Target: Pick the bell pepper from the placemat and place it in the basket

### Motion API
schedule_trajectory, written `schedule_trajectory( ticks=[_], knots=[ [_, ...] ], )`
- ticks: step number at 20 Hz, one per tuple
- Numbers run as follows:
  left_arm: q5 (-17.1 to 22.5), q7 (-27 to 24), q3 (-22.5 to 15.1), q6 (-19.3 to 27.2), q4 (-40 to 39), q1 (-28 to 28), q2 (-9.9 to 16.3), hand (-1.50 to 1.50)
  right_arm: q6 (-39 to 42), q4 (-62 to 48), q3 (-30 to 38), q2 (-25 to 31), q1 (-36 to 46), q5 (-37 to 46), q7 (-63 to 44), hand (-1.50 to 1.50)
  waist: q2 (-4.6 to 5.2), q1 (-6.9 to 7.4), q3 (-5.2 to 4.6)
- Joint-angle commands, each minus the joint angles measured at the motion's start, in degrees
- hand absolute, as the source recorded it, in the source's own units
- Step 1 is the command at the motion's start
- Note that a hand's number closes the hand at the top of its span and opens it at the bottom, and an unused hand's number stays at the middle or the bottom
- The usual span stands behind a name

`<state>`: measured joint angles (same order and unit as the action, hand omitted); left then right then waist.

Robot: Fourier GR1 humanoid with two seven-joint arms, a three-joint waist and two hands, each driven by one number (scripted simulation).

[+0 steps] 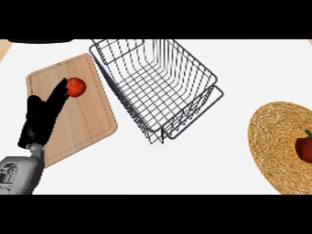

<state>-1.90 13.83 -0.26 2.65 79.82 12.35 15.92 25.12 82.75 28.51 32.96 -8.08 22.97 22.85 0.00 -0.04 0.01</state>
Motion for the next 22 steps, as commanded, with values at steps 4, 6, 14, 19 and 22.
schedule_trajectory(
  ticks=[4, 6, 14, 19, 22],
  knots=[
    [-3.1, -0.2, 0.4, 0.4, -0.1, -0.4, -2.5, 0.00, -2.5, -0.5, -3.0, -4.4, 3.7, 4.1, -2.1, -1.50, -0.02, -0.06, -0.02],
    [-1.8, -2.5, 2.8, -1.8, -5.2, 2.8, -1.3, 0.00, -4.4, -4.0, -4.4, -5.2, 4.5, 5.9, 1.0, -1.50, 0.04, -0.13, -0.01],
    [-3.7, -4.9, 3.8, -2.4, -4.5, 0.5, -2.8, 0.00, -1.0, -7.6, -2.3, -2.1, 8.5, 5.5, -0.3, -1.50, 0.02, -0.06, -0.02],
    [-2.2, -6.3, 5.3, -5.5, -3.4, -2.0, -2.0, 0.00, 0.1, -6.1, -3.4, -2.5, 8.4, 6.8, -3.1, -1.50, 0.00, 0.01, -0.03],
    [-5.9, 4.7, 1.4, -1.9, 6.1, -2.0, -4.5, 0.00, -3.2, -6.2, -5.5, -6.6, 5.8, 8.5, -0.9, -1.50, -0.07, 0.03, 0.00]
  ],
)
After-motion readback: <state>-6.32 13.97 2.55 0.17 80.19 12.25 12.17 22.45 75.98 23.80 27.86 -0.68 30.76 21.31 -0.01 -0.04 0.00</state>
